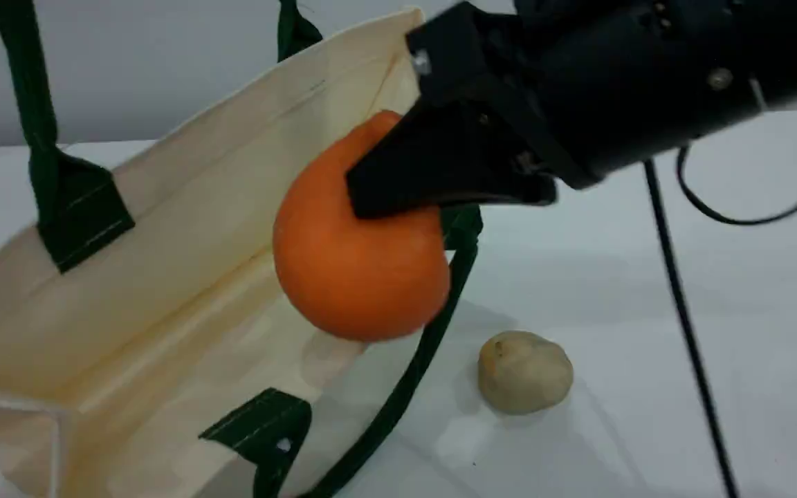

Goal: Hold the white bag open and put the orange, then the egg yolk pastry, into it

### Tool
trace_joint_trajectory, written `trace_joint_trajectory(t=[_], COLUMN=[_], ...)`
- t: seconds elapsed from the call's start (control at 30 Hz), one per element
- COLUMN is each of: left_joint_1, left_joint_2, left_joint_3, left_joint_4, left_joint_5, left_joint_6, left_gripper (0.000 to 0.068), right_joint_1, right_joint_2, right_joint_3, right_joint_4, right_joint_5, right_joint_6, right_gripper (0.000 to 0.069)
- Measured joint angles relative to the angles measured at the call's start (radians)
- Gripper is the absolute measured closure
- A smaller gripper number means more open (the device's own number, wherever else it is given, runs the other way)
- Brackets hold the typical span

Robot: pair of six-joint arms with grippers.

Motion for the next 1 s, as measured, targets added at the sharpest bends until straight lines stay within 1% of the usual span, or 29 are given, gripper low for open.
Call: trace_joint_trajectory(t=[0.1, 0.2, 0.37, 0.5, 0.7, 0.8, 0.9, 1.0], left_joint_1=[0.000, 0.000, 0.000, 0.000, 0.000, 0.000, 0.000, 0.000], left_joint_2=[0.000, 0.000, 0.000, 0.000, 0.002, 0.002, 0.002, 0.002], left_joint_3=[0.000, 0.000, 0.000, 0.000, 0.000, 0.000, 0.000, 0.000], left_joint_4=[-0.002, -0.016, -0.016, -0.017, -0.019, -0.019, -0.023, -0.049], left_joint_5=[0.000, 0.000, 0.001, 0.001, 0.002, 0.004, 0.005, 0.005], left_joint_6=[0.000, 0.008, 0.015, 0.016, 0.016, 0.016, 0.016, 0.030], left_gripper=[0.0611, 0.0611, 0.0611, 0.0611, 0.0611, 0.0611, 0.0611, 0.0611], right_joint_1=[0.000, 0.000, 0.010, 0.036, 0.090, 0.091, 0.091, 0.090], right_joint_2=[0.019, 0.039, 0.097, 0.161, 0.271, 0.328, 0.376, 0.410], right_joint_3=[-0.038, -0.067, -0.119, -0.174, -0.285, -0.323, -0.335, -0.336], right_joint_4=[0.000, 0.001, 0.002, 0.002, 0.001, 0.003, 0.003, 0.003], right_joint_5=[0.023, 0.023, 0.017, 0.019, 0.010, -0.011, -0.045, -0.086], right_joint_6=[0.000, 0.000, 0.002, 0.010, 0.021, 0.019, 0.021, 0.023], right_gripper=[0.0666, 0.0666, 0.0666, 0.0666, 0.0666, 0.0666, 0.0666, 0.0666])
